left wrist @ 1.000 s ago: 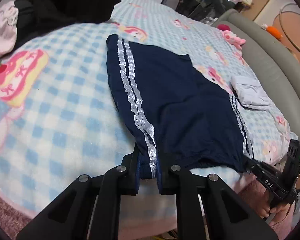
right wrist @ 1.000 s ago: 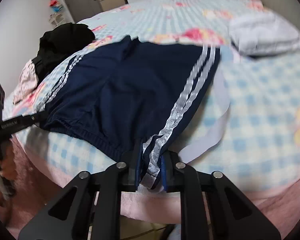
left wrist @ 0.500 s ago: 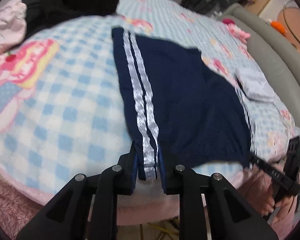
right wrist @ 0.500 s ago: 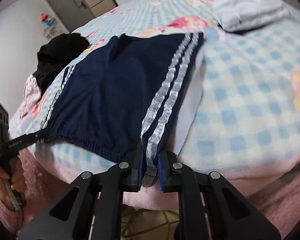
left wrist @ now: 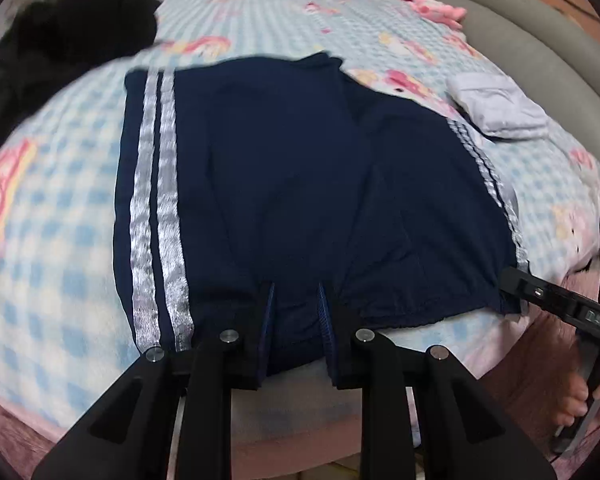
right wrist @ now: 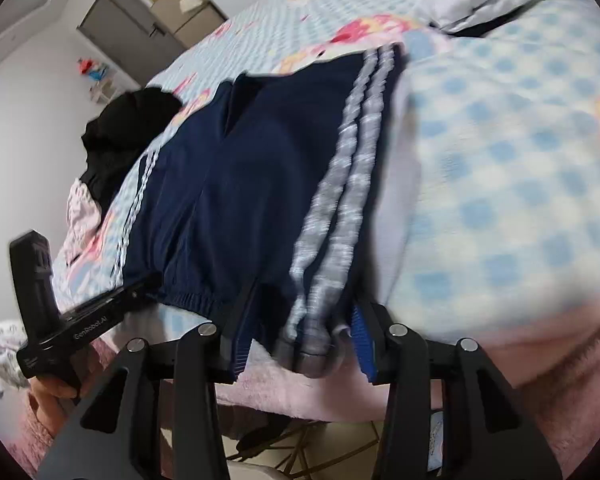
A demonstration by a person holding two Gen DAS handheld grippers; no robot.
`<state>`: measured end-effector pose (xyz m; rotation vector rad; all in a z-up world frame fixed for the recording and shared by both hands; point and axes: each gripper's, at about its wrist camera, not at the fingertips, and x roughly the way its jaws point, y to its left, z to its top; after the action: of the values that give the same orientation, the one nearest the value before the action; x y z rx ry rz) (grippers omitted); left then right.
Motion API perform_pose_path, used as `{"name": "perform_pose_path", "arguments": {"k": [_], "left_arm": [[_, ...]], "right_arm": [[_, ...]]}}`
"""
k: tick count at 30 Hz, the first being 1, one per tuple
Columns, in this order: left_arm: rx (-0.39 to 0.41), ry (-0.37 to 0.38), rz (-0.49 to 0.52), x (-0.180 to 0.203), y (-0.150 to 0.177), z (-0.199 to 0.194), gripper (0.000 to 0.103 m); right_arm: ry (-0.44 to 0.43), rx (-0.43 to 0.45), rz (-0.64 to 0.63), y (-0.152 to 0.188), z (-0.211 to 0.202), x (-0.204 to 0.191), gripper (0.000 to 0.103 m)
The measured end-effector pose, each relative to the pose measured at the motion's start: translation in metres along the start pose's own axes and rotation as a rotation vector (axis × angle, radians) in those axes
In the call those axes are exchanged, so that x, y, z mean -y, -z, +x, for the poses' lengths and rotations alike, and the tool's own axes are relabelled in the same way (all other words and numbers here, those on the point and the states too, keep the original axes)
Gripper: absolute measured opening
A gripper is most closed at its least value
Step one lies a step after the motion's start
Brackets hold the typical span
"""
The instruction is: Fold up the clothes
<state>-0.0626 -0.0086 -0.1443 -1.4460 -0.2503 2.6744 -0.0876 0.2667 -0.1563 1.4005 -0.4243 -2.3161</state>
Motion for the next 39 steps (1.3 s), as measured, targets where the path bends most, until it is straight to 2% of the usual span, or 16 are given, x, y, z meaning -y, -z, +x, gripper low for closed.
{"name": "perform_pose_path", "arguments": {"k": [1, 2, 3, 5, 8, 9, 13, 16, 20, 23, 25, 30, 33, 35, 37, 39], "left_arm": [[0.018, 0.01, -0.003, -0.001, -0.001, -0.005, 0.023], [0.035, 0.025, -0.016, -0.004, -0.002, -0.01, 0.023], [0.053, 0.04, -0.028, -0.008, -0.003, -0.014, 0.024], [0.058, 0.065, -0.055, -0.014, -0.005, -0.018, 0.027], [0.019, 0.108, -0.096, -0.021, -0.006, -0.012, 0.03], [-0.006, 0.117, -0.097, -0.021, -0.006, -0.008, 0.037], [-0.051, 0.052, 0.012, -0.003, -0.001, 0.002, 0.04], [-0.029, 0.087, -0.059, -0.015, -0.004, -0.007, 0.04], [-0.011, 0.135, -0.19, -0.043, -0.006, -0.016, 0.04], [0.017, 0.224, -0.245, -0.047, -0.003, -0.022, 0.04], [0.035, 0.235, -0.246, -0.047, -0.003, -0.025, 0.04], [0.06, 0.434, -0.352, -0.051, -0.003, -0.022, 0.041], [0.015, 0.539, -0.378, -0.046, -0.012, -0.006, 0.049], [-0.032, 0.551, -0.365, -0.038, -0.014, 0.01, 0.049], [-0.07, 0.511, -0.322, -0.027, -0.011, 0.018, 0.046], [-0.086, 0.465, -0.285, -0.02, -0.01, 0.022, 0.033]], "right_arm": [[0.01, 0.012, -0.018, -0.002, -0.002, -0.004, 0.032], [0.02, 0.025, -0.036, -0.003, -0.003, -0.009, 0.018], [0.031, 0.037, -0.054, -0.005, -0.005, -0.013, 0.016], [0.033, 0.051, -0.083, -0.011, -0.007, -0.021, 0.013], [-0.034, 0.053, -0.111, -0.033, -0.005, -0.039, 0.013], [-0.059, 0.051, -0.121, -0.041, -0.003, -0.048, 0.013], [-0.113, 0.04, -0.235, -0.064, 0.015, -0.103, 0.013], [-0.164, -0.035, -0.266, -0.063, 0.045, -0.135, 0.013], [-0.11, -0.164, -0.243, -0.044, 0.098, -0.144, 0.031], [-0.235, -0.136, -0.122, -0.043, 0.085, -0.125, 0.036], [-0.246, -0.07, -0.113, -0.04, 0.059, -0.117, 0.036], [-0.128, 0.051, -0.137, -0.037, 0.018, -0.098, 0.043], [-0.104, 0.017, -0.13, -0.023, 0.027, -0.083, 0.044], [-0.097, -0.019, -0.132, -0.017, 0.036, -0.078, 0.044], [-0.086, -0.045, -0.18, -0.01, 0.041, -0.075, 0.044], [-0.074, -0.05, -0.23, -0.007, 0.044, -0.082, 0.048]]}}
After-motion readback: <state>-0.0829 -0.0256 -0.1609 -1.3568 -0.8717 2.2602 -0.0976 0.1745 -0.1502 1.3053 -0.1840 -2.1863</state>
